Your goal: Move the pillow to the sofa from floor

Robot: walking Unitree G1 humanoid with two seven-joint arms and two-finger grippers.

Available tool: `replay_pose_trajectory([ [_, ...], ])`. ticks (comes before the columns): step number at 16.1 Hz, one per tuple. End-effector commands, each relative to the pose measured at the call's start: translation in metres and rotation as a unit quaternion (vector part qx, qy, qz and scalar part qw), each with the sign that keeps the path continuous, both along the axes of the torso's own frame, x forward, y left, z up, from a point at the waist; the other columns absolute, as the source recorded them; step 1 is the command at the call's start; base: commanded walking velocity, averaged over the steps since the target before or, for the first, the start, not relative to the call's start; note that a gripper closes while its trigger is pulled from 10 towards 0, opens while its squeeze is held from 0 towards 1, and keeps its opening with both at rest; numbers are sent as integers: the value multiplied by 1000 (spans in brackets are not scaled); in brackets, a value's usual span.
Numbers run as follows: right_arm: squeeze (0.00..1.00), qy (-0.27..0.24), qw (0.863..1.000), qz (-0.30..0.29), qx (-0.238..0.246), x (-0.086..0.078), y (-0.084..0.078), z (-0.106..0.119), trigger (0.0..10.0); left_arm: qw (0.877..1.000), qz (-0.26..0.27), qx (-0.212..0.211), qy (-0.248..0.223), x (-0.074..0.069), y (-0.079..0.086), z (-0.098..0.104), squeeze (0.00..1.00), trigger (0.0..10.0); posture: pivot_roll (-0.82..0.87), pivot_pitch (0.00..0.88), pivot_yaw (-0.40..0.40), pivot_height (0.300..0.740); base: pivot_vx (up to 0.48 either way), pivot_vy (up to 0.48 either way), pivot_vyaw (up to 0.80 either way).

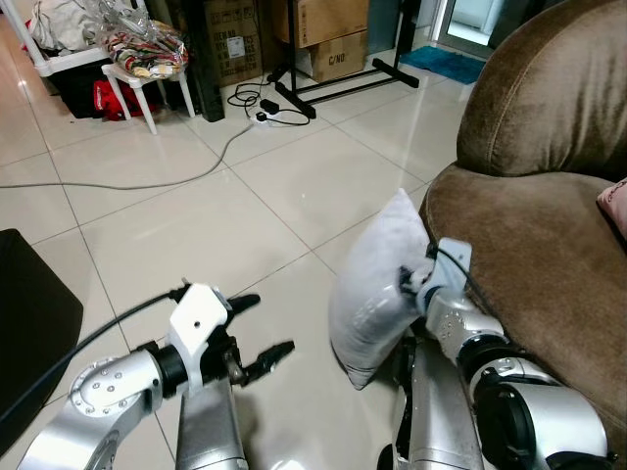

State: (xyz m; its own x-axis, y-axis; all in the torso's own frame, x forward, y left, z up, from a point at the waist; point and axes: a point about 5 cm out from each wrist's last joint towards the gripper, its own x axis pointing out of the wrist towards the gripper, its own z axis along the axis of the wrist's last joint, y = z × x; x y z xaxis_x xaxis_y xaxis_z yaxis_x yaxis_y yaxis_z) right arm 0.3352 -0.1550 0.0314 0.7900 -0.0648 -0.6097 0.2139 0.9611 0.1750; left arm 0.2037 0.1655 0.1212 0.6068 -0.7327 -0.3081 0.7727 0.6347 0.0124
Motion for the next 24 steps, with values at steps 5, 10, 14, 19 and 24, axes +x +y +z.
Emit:
replay_pose_trajectory([
  [5, 0, -8, 997, 69, 37, 0, 24, 0, 10000, 1000, -1, 6, -1, 1, 3, 7, 271, 10000, 2, 5, 16, 426, 0, 0, 0],
  [10, 0, 15, 995, 93, -19, -5, 33, -7, 0, 1000, -5, 21, 2, 2, 4, 4, 267, 10000, 11, 0, 17, 426, 0, 0, 0],
  [14, 0, 5, 994, 106, -10, -3, 40, -4, 0, 1000, -3, 28, 1, 4, 6, 3, 275, 10000, 7, 0, 21, 426, 0, 0, 0],
  [19, 0, 9, 993, 120, -14, -5, 44, -6, 0, 1000, -6, 29, 4, 6, 4, 0, 271, 10000, 9, 0, 18, 426, 0, 0, 0],
  [24, 0, 12, 992, 126, -14, -5, 47, -6, 0, 999, -1, 32, 8, 8, 8, -4, 275, 10000, 12, 0, 18, 426, 0, 0, 0],
])
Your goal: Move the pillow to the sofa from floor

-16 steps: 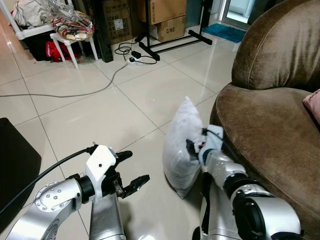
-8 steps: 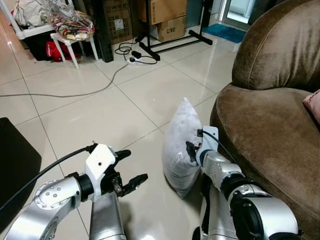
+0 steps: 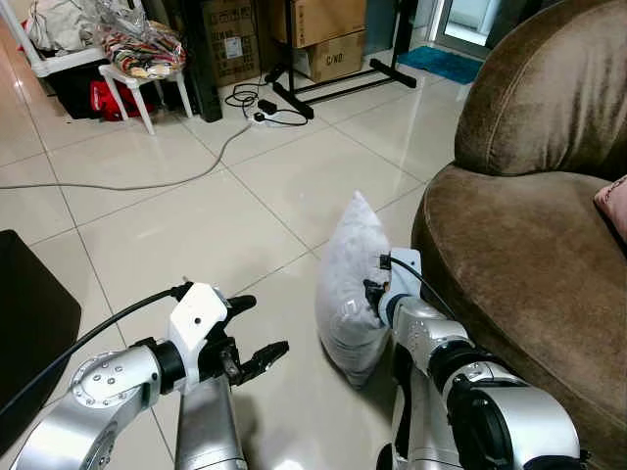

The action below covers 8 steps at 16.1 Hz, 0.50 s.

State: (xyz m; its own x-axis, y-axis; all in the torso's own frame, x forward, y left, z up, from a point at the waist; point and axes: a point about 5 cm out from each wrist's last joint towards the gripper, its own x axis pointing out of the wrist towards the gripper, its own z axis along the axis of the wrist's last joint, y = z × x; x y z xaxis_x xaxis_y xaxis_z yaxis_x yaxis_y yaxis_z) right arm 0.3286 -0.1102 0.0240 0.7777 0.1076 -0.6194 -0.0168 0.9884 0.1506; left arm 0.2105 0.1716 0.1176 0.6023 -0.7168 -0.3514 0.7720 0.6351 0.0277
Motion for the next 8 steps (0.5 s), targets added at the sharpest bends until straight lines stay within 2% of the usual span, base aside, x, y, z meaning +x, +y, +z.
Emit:
replay_pose_trajectory([
  [1, 0, 6, 1000, 8, -3, 1, 2, 1, 0, 1000, -1, 9, -1, 2, 2, 0, 271, 10000, 12, 0, 20, 426, 0, 0, 0],
  [8, 0, 3, 1000, 8, -4, 2, -2, 1, 0, 1000, 1, 10, -3, 4, 2, -5, 275, 10000, -1, 0, 23, 426, 0, 0, 0],
])
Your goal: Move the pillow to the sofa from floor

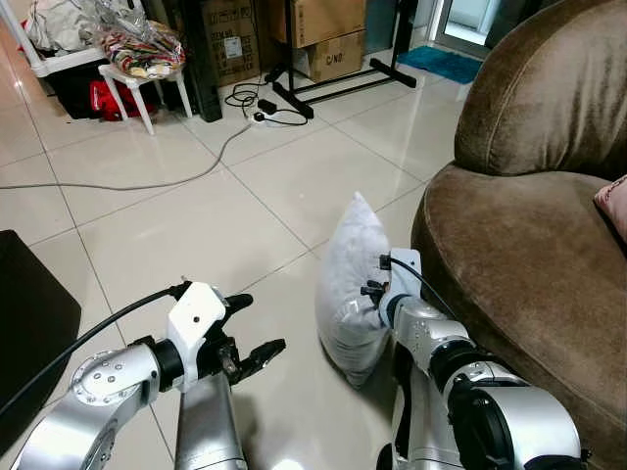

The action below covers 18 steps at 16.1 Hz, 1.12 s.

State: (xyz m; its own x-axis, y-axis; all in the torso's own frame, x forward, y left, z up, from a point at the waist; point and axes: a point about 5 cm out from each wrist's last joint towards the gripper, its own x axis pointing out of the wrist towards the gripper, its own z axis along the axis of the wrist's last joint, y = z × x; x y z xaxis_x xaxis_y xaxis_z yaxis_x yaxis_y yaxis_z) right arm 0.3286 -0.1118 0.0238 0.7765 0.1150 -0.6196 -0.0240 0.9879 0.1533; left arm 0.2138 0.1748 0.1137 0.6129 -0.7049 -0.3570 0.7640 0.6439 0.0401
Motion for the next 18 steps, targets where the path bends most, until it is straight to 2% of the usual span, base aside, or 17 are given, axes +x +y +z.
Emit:
replay_pose_trajectory([
  [1, 0, 4, 1000, -3, 4, 2, 0, 2, 0, 1000, -4, 4, -1, 0, -1, -1, 271, 10000, -2, 0, 24, 426, 0, 0, 0],
  [3, 0, -10, 998, -13, 66, 7, 6, 9, 0, 999, 30, 6, -12, 1, 3, -2, 267, 10000, -3, 0, 21, 426, 0, 0, 0],
  [4, 0, -22, 996, -11, 92, 9, 9, 13, 0, 997, 69, 16, -25, 6, 7, -1, 267, 10000, -2, 0, 18, 426, 0, 0, 0],
  [5, 0, -29, 994, -8, 105, 11, 10, 16, 0, 994, 98, 24, -34, 11, 10, 0, 267, 10000, -3, 0, 18, 426, 0, 0, 0],
  [6, 0, -37, 993, -7, 112, 13, 10, 19, 0, 992, 114, 15, -49, 14, 9, 4, 275, 10000, -5, 0, 18, 426, 0, 0, 0],
  [7, 0, -57, 989, -7, 134, 16, 10, 26, 0, 984, 163, 8, -76, 22, 12, 10, 275, 10000, -13, 0, 19, 426, 0, 0, 0],
  [8, 0, -82, 985, -8, 154, 18, 8, 33, 0, 977, 191, 13, -93, 26, 14, 13, 275, 10000, -18, 0, 21, 426, 0, 0, 0],
  [10, 0, -121, 977, -17, 175, 17, 2, 46, 0, 970, 214, 17, -115, 30, 14, 18, 275, 10000, -17, 0, 20, 426, 0, 0, 0],
  [12, 0, -174, 961, -25, 213, 7, -1, 73, 0, 958, 249, 12, -138, 35, 13, 28, 267, 10000, -20, 0, 26, 426, 0, 0, 0],
  [13, 0, -206, 954, -25, 216, 4, -3, 86, 0, 954, 262, 12, -146, 37, 13, 32, 263, 10000, -21, 0, 26, 426, 0, 0, 0],
  [14, 0, -218, 946, -22, 238, 0, -1, 95, 0, 951, 269, 11, -153, 38, 12, 34, 267, 10000, -21, 0, 29, 426, 0, 0, 0],
  [15, 0, -228, 952, 14, 205, -4, 2, 101, 10000, 948, 275, 5, -162, 39, 10, 36, 259, 10000, -23, 0, 30, 426, 0, 0, 0],
  [16, 0, -250, 948, 49, 191, -10, 5, 109, 10000, 943, 282, -1, -176, 41, 8, 39, 259, 10000, -28, 0, 31, 426, 0, 0, 0],
  [18, 0, -267, 949, 37, 164, -15, 0, 116, 10000, 930, 304, -8, -206, 46, 7, 46, 255, 10000, -30, 0, 27, 436, 0, 0, 0],
])
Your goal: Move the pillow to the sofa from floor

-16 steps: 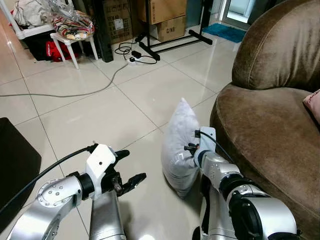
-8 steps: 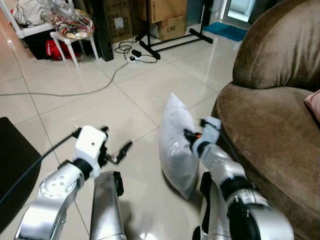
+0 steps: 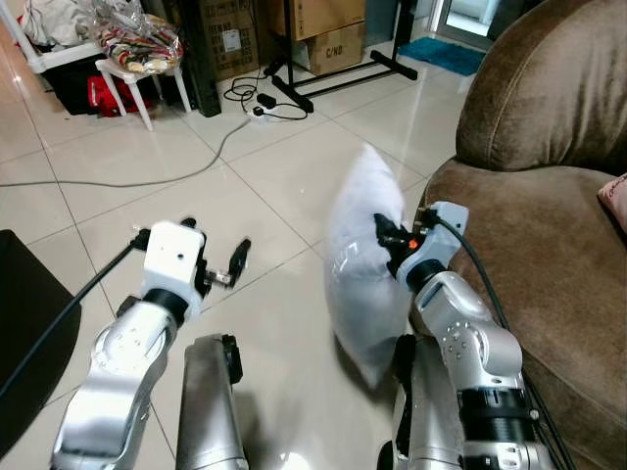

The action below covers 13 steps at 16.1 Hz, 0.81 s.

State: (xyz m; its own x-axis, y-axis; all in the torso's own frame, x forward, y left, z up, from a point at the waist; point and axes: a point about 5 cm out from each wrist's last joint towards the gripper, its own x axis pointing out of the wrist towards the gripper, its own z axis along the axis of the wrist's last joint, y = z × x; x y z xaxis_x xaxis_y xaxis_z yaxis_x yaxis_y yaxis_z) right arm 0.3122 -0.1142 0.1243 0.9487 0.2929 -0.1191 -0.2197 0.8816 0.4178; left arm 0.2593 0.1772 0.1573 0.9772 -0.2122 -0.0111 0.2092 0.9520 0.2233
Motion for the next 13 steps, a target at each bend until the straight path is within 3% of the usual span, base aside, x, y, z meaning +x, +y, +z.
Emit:
replay_pose_trajectory([
  [1, 0, -32, 999, -4, -16, 0, 0, 17, 10000, 999, 25, 11, -19, 3, 5, 5, 255, 10000, -35, 0, 33, 446, 0, 0, 0],
  [5, 0, -48, 998, -11, -42, -3, -5, 29, 10000, 999, 38, 16, -17, 0, 6, 2, 247, 10000, -32, 0, 23, 481, 0, 0, 0],
  [8, 0, -40, 997, -9, -60, -4, -3, 26, 10000, 998, 62, -10, -22, 2, 9, 4, 239, 10000, -28, 0, 8, 511, 0, 0, 0],
  [13, 0, -20, 996, -37, -77, -10, -12, 19, 10000, 998, 66, 7, -21, 7, 9, 0, 239, 10000, -64, 0, 19, 561, 0, 0, 0],
])
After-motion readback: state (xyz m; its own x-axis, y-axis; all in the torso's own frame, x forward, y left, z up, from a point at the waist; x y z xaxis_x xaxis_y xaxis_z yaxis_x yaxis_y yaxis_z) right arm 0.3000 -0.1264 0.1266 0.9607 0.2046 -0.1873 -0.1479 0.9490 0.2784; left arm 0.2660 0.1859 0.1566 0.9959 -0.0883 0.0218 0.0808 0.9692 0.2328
